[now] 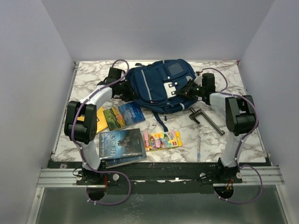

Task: Pack the student bag
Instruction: Adjust the student bag at the center of the board.

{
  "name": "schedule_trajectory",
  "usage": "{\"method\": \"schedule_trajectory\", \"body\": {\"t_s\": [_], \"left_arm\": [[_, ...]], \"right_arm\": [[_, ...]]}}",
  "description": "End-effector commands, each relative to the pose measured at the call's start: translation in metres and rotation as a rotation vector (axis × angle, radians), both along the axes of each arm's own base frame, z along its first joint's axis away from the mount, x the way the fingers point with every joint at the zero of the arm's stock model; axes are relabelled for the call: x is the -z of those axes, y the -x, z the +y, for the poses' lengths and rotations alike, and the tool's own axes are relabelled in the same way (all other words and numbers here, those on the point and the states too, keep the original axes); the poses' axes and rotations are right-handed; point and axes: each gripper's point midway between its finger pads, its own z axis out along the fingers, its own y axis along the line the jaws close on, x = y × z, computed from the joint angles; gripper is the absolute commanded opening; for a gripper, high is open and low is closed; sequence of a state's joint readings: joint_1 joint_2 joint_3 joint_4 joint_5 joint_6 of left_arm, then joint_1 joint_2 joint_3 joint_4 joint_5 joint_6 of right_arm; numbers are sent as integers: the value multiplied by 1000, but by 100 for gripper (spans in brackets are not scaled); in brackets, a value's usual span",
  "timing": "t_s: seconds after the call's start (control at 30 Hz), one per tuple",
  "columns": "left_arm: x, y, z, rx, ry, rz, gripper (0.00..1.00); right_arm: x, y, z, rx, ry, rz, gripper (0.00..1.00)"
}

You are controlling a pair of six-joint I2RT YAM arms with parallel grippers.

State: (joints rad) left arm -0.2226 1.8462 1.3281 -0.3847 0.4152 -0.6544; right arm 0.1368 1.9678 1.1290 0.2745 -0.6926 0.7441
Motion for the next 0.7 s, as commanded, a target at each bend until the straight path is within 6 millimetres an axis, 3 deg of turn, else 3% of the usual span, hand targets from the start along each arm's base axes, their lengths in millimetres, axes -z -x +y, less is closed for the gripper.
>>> {"method": "schedule_trajectory", "body": {"t_s": [0.0, 0.13, 0.23, 0.33, 0.43, 0.53, 0.57, 0.67], "left_arm": [[-3, 6, -22, 83, 49, 1, 17], [-4, 7, -25, 89, 50, -2, 17], [-7, 7, -27, 91, 60, -10, 17], [-9, 8, -29, 97, 76, -11, 17], [-10, 9, -30, 100, 84, -12, 16], [-12, 9, -31, 102, 85, -22, 17], [-14, 9, -30, 102, 84, -27, 17], [-21, 9, -26, 98, 74, -51, 28]], "right_arm": [[-25, -12, 16, -3, 153, -148, 2], [-40, -5, 64, -51, 553, -360, 0], [-29, 14, 97, -45, 929, -485, 1], [-4, 30, 103, -47, 1141, -502, 1], [16, 34, 105, -83, 1193, -482, 1], [13, 35, 110, -95, 1146, -487, 3], [11, 36, 115, -109, 1094, -482, 19], [6, 41, 125, -161, 898, -396, 40]]}}
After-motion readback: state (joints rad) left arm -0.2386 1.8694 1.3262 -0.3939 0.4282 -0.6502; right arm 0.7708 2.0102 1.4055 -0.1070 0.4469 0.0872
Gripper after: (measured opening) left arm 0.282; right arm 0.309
